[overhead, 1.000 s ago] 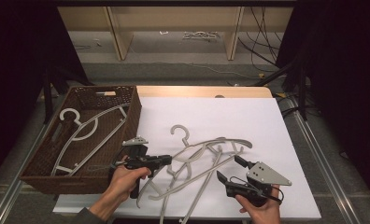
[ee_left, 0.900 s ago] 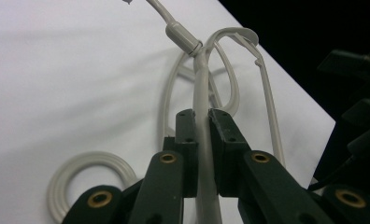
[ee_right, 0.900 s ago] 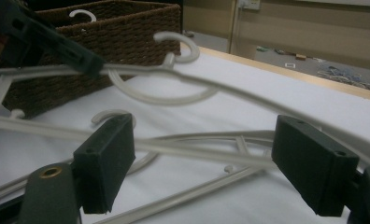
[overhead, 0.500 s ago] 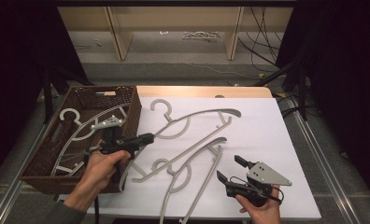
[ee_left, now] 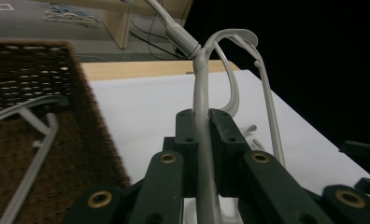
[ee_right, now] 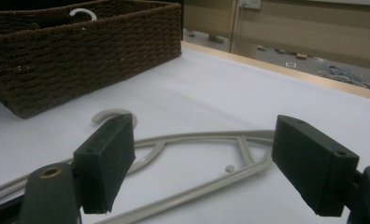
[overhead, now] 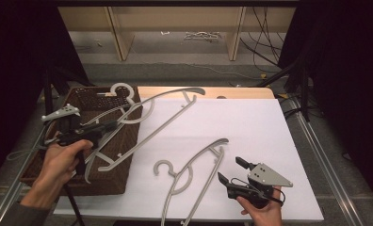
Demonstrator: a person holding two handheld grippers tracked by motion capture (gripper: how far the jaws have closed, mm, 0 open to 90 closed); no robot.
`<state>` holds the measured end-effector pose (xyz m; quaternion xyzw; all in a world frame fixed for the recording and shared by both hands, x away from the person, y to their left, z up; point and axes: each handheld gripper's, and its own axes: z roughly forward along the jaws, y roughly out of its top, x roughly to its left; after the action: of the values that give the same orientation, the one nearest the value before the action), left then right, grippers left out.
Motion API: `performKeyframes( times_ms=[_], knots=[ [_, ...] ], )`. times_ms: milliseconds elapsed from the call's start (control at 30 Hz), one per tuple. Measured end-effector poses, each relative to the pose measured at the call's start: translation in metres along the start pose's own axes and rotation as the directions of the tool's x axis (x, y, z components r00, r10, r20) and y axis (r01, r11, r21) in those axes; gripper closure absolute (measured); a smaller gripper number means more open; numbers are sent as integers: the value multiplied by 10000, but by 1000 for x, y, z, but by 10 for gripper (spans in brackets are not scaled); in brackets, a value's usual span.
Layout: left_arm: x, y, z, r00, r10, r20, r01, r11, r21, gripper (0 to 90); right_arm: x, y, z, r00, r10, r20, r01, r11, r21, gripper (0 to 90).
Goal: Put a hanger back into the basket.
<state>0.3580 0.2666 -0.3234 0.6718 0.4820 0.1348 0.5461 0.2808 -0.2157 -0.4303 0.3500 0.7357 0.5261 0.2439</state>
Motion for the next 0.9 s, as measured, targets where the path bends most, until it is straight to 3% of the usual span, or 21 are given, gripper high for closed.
performKeyframes(
  times_ms=[167,300,467,900],
  knots=[
    [26,4,-20,9983,-391,-440,370,9982,-475,821,0,0,1,10000,21,-25,-21,10000,-13,225],
    [45,9,-35,9935,-361,-1083,283,9969,-733,821,0,0,2,10000,-37,-13,37,10000,61,225],
    [60,10,-48,9885,-505,-1428,369,9946,-966,822,0,0,3,10000,-22,-16,22,10000,-27,225],
    [106,-6,-77,9652,-854,-2473,657,9940,-869,822,0,-1,5,9999,43,-146,-43,10000,-23,225]
  ],
)
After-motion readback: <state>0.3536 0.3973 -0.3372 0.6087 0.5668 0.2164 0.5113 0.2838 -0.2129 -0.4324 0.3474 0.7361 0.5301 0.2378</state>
